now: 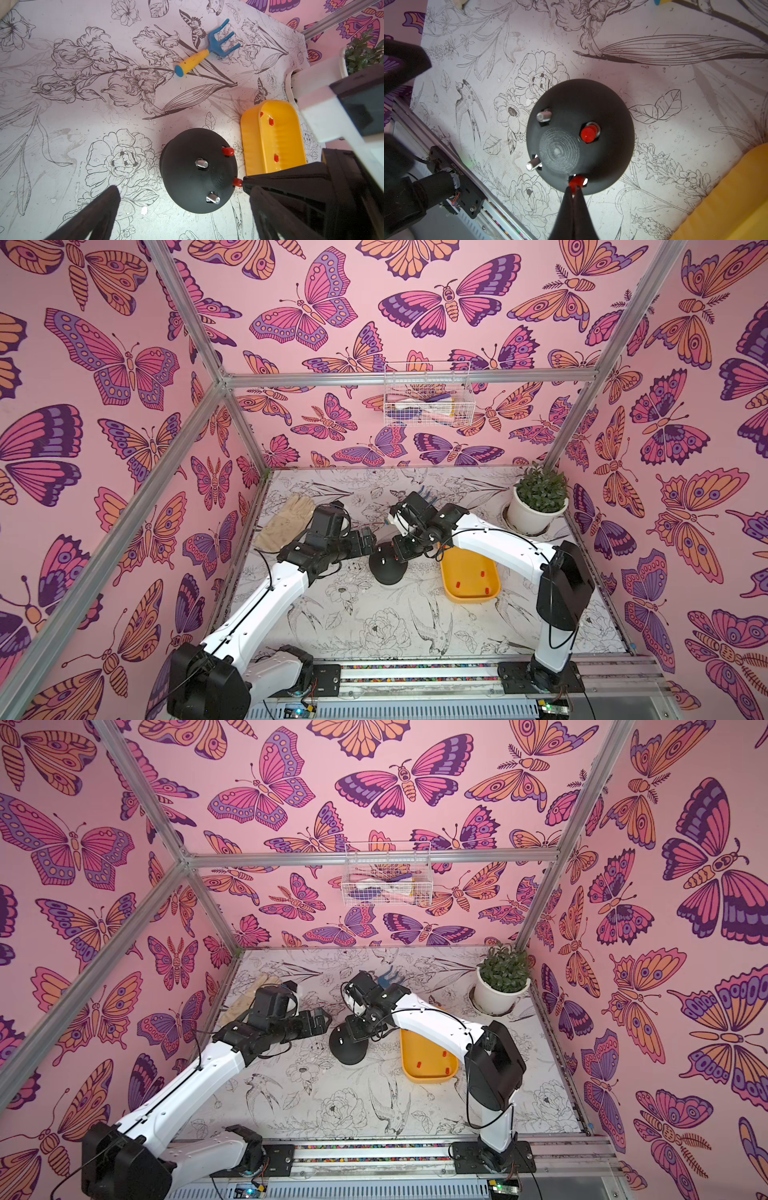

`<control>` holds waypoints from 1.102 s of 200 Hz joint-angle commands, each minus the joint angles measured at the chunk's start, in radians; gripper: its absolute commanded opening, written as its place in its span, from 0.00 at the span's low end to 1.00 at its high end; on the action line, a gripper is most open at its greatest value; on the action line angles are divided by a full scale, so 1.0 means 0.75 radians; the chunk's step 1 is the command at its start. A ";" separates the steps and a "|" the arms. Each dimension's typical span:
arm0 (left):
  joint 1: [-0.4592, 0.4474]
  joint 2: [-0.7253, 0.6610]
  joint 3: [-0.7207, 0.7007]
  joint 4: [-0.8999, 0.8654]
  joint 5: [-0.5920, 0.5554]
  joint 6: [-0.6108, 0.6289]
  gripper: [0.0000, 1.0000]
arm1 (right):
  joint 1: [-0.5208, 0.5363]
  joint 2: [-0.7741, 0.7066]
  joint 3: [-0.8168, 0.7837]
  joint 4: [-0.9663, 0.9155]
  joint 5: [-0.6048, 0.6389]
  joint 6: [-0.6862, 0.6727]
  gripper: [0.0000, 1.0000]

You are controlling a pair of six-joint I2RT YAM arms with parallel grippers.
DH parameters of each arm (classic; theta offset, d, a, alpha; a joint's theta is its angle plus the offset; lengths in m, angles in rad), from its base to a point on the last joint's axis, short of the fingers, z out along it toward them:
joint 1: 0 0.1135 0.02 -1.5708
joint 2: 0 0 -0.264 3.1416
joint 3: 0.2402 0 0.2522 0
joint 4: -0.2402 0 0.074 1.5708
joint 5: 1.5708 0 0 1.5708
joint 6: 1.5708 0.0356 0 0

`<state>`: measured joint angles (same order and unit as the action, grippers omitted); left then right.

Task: Cover the protruding screws with screw protection sleeves
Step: Attach the screw protection sleeve to the screw, then pick up the screw protection sleeve from the storage box.

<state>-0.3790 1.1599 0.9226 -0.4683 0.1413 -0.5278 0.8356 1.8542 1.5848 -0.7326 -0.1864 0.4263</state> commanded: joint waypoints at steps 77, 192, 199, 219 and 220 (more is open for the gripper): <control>0.014 0.002 0.059 -0.041 -0.076 0.052 1.00 | -0.183 -0.267 -0.059 -0.136 0.160 0.056 0.07; 0.021 0.137 0.175 -0.075 -0.141 0.051 1.00 | -0.386 -0.445 -0.454 -0.198 0.295 0.250 0.10; 0.022 0.174 0.179 -0.075 -0.145 0.054 1.00 | -0.386 -0.442 -0.467 -0.202 0.316 0.259 0.10; 0.026 0.204 0.187 -0.075 -0.148 0.054 1.00 | -0.395 -0.425 -0.498 -0.206 0.376 0.296 0.10; 0.027 0.205 0.187 -0.074 -0.148 0.055 1.00 | -0.394 -0.424 -0.500 -0.204 0.377 0.297 0.10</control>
<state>-0.3706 1.2854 1.0431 -0.5049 0.0513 -0.5049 0.5495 1.5314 1.2301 -0.8585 0.0223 0.5945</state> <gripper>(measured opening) 0.998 0.097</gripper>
